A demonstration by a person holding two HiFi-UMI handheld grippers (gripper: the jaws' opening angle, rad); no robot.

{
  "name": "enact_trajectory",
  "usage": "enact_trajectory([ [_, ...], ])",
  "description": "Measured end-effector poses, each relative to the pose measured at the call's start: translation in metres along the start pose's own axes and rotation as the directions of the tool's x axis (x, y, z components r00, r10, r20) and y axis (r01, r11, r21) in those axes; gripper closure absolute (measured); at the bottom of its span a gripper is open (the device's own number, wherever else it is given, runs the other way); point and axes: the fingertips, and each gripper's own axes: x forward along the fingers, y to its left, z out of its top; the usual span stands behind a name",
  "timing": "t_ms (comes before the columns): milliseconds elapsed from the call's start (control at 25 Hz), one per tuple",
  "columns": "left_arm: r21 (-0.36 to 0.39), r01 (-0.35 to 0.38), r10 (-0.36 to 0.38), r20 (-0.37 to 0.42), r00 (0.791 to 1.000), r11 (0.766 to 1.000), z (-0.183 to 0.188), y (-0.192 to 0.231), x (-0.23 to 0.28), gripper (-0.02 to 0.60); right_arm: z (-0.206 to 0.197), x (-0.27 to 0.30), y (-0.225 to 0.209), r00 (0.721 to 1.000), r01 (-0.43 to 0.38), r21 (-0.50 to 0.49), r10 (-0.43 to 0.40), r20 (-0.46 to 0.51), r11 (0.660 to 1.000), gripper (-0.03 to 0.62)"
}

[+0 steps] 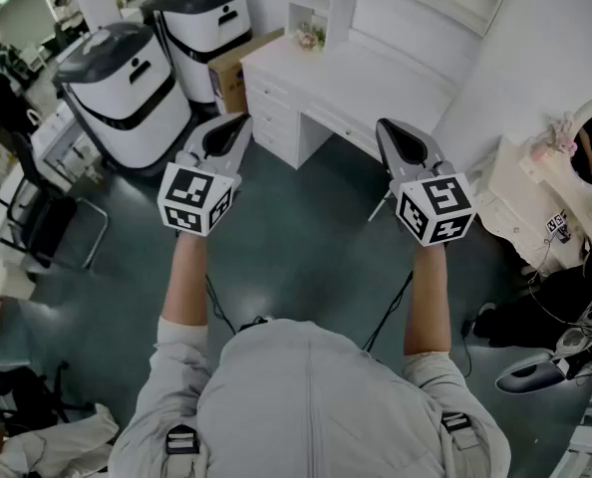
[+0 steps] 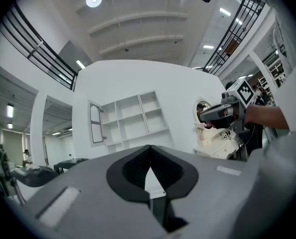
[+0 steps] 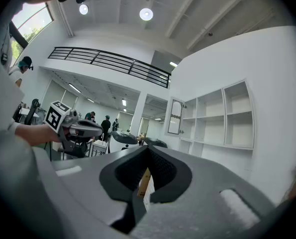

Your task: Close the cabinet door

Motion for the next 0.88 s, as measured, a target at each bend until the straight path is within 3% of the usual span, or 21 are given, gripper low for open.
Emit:
enact_trajectory([
  [480, 0.008, -0.009, 0.009, -0.018, 1.000, 1.000, -0.009, -0.011, 0.016, 0.565, -0.012, 0.002, -0.027, 0.997, 0.000, 0.108, -0.008, 0.075, 0.994, 0.594],
  [880, -0.007, -0.028, 0.028, -0.006, 1.000, 1.000, -0.042, 0.038, 0.069, 0.565, -0.039, 0.075, -0.053, 1.000, -0.019, 0.071, 0.017, 0.022, 0.997, 0.594],
])
